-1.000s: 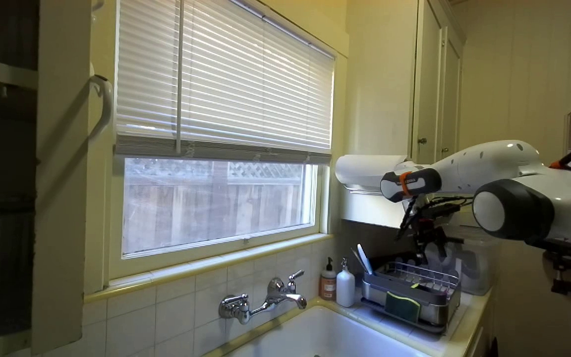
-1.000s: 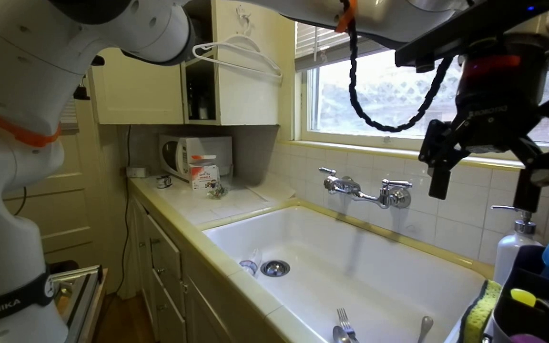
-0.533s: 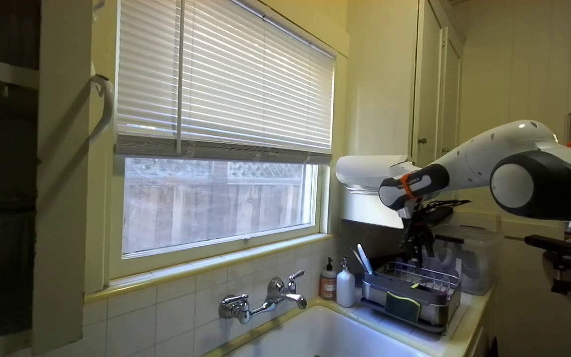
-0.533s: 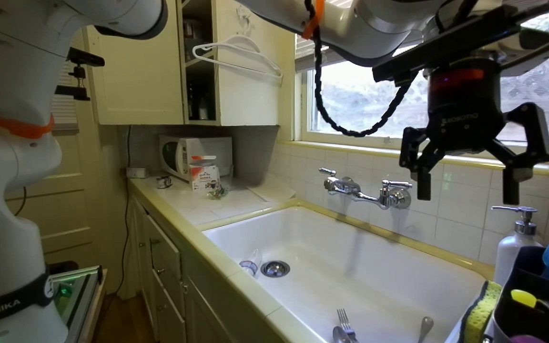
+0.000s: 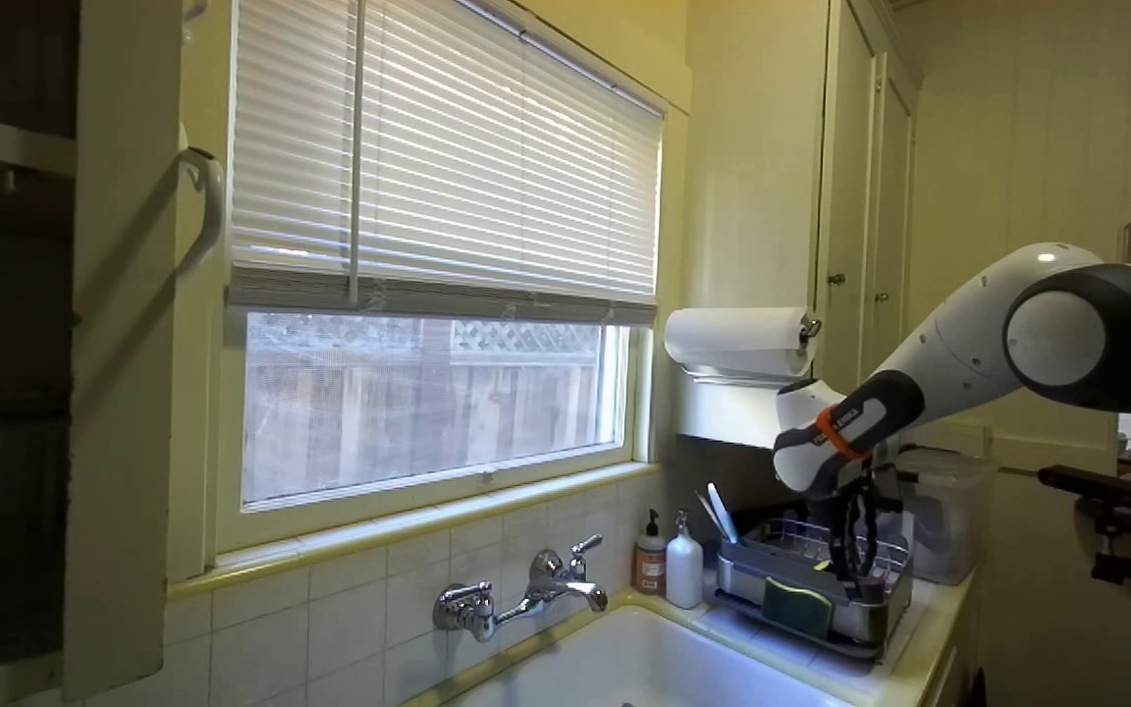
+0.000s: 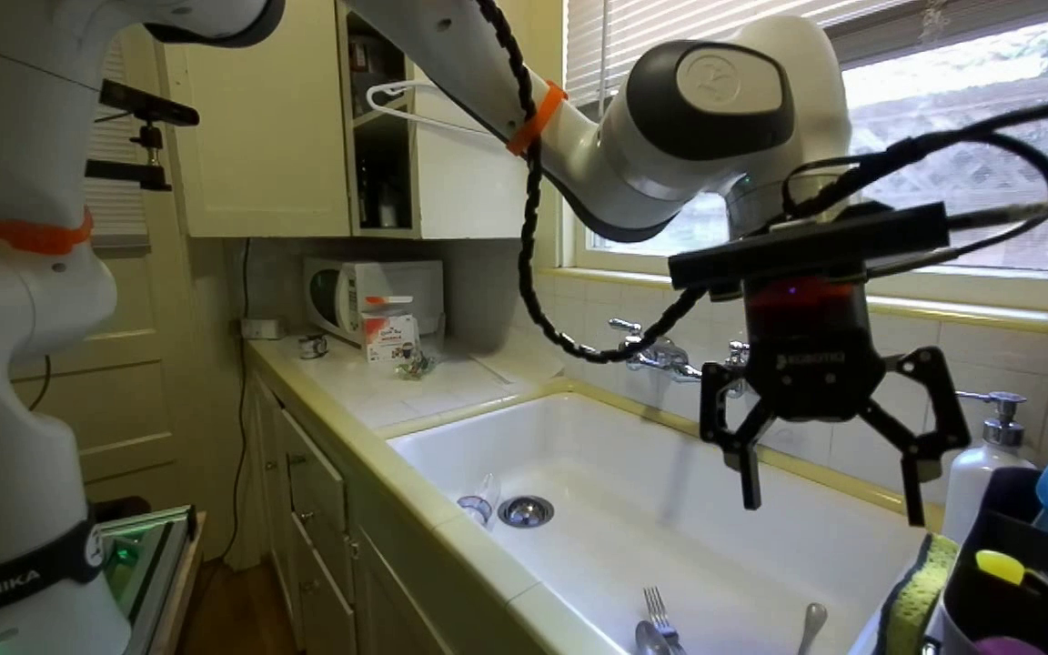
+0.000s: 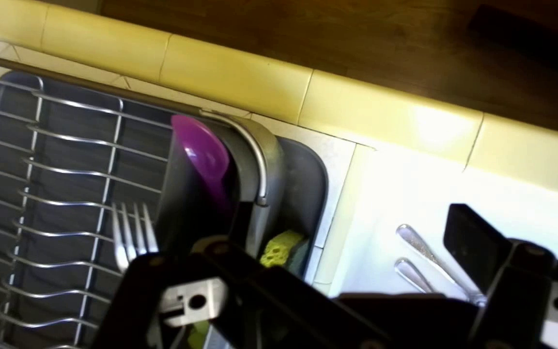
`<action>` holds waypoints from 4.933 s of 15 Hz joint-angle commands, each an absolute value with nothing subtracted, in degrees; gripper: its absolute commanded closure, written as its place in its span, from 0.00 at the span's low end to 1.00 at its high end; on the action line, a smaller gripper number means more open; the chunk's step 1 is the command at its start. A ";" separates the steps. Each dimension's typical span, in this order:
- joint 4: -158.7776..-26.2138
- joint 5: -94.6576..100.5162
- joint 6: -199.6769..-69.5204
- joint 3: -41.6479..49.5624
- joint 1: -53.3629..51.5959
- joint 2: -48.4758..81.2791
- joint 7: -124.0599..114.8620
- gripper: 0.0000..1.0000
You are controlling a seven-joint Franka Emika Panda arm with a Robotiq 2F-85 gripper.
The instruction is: Remove the silver fork from the dish rack and put it in the sink.
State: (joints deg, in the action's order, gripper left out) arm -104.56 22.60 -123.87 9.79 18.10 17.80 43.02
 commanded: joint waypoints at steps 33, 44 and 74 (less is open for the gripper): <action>-94.35 22.77 -147.91 13.22 22.24 30.27 49.95 0.04; -96.10 23.64 -146.59 14.40 20.15 28.20 45.14 0.92; -116.49 11.35 -138.29 8.09 11.10 10.30 61.57 0.99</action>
State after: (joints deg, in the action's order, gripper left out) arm -117.98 14.48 -142.26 9.71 12.59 4.85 59.81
